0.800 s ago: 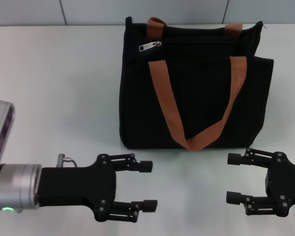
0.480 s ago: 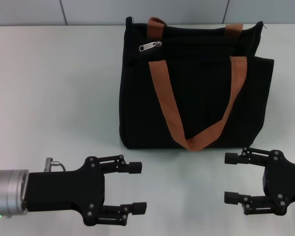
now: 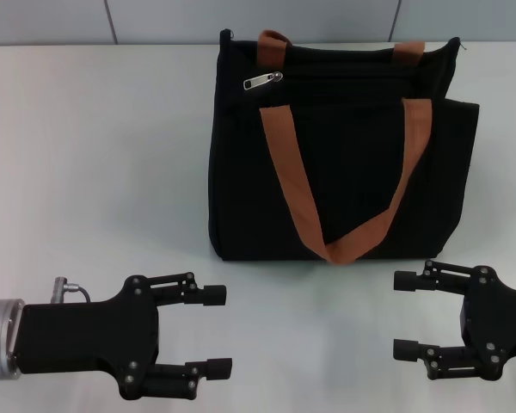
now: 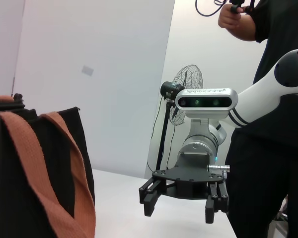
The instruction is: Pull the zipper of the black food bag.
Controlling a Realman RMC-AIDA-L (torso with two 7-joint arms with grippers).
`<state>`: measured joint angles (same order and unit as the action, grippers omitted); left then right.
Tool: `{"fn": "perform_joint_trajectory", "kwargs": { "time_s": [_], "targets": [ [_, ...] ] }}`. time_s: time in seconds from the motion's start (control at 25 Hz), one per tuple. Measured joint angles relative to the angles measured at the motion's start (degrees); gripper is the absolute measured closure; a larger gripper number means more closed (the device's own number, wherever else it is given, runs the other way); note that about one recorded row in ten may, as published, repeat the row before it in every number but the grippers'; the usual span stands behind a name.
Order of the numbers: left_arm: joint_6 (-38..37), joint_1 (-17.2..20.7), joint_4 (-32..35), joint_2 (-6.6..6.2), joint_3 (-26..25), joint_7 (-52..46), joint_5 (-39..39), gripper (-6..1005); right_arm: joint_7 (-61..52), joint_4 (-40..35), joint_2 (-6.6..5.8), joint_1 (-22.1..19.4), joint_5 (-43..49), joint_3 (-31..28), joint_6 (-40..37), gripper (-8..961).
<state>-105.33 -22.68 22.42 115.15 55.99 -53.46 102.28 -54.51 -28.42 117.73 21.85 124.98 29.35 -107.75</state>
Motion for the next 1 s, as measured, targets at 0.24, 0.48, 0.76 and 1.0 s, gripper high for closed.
{"fn": "perform_joint_trajectory", "kwargs": {
  "time_s": [0.24,0.48,0.76,1.0],
  "targets": [
    [-0.1,0.0,0.0,-0.27,0.0,0.0,0.1,247,0.5,0.1,-0.08,-0.1,0.0,0.0,0.1,120],
    [-0.1,0.0,0.0,-0.34,0.0,0.0,0.2,253,0.6,0.2,-0.04,0.1,0.0,0.0,0.2,120],
    [-0.1,-0.1,0.0,-0.37,0.0,0.0,0.0,260,0.6,0.1,0.0,0.2,0.0,0.0,0.4,119],
    [-0.1,0.0,0.0,-0.36,0.0,0.0,-0.1,267,0.6,0.2,-0.02,0.6,0.0,0.0,0.4,119]
  ]
}}
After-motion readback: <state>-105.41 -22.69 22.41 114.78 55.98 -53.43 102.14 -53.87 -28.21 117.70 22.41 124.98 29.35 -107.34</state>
